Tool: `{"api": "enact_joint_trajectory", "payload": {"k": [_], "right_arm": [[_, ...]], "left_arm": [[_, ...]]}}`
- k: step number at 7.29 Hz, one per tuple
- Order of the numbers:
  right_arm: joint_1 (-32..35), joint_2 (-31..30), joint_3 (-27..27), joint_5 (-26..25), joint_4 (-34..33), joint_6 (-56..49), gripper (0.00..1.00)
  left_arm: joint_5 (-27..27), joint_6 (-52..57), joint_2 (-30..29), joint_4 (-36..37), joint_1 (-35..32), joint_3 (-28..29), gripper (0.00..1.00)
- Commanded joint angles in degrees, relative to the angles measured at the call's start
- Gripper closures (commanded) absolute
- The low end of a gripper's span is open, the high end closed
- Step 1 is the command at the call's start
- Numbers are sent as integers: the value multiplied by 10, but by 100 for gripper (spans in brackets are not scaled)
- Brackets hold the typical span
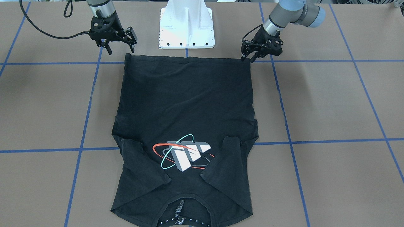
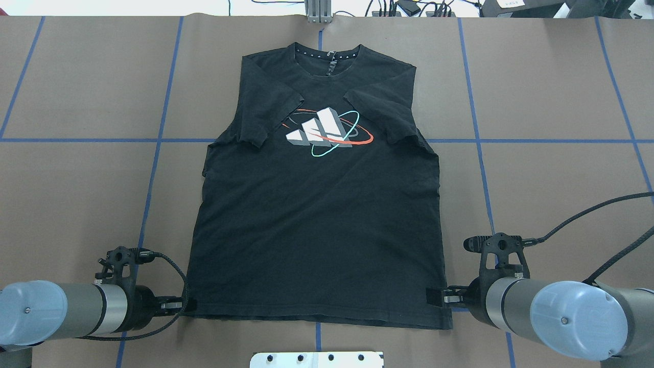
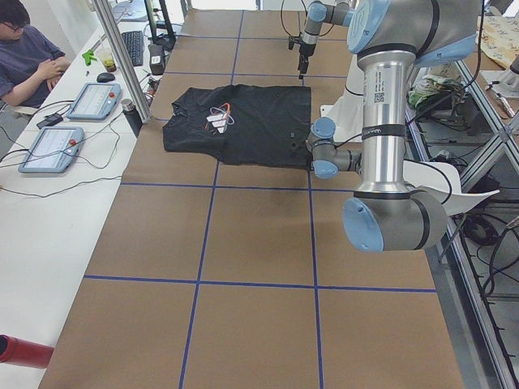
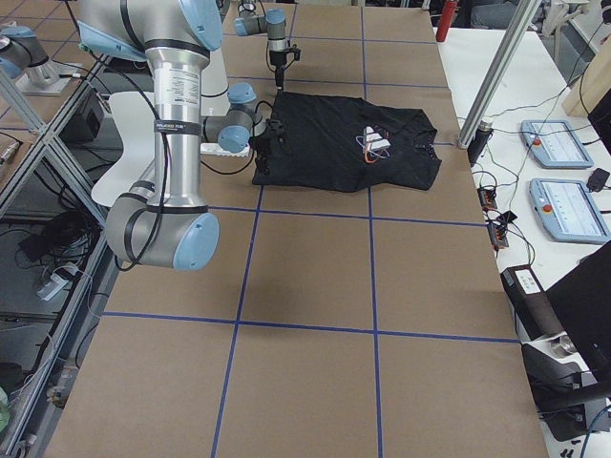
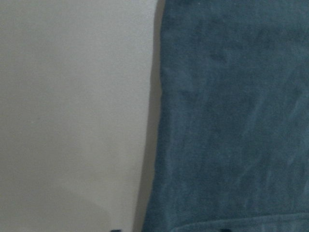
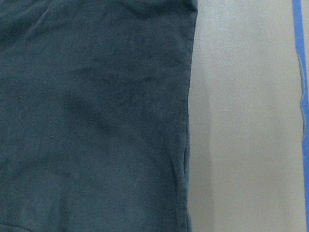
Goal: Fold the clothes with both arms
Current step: 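Grasp the hem corners with the left and right grippers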
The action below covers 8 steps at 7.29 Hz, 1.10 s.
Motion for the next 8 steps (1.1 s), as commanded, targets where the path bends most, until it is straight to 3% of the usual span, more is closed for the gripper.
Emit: {"api": "enact_joint_trajectory", "payload": {"k": [1, 3, 4, 5, 8], "right_arm": [[0, 0, 0, 0, 0, 0, 0], [0, 0, -1, -1, 0, 0, 0], [-2, -1, -10, -2, 0, 2, 0], [-6, -1, -15, -10, 0, 1, 0], [-20, -4, -21, -24, 0, 3, 0]], "left_arm": [[-1, 0, 0, 0, 0, 0, 63], [0, 0, 0, 1, 0, 3, 67], [0, 0, 0, 1, 0, 3, 91], [0, 0, 0, 1, 0, 2, 100], [-1, -1, 0, 1, 0, 2, 100]]}}
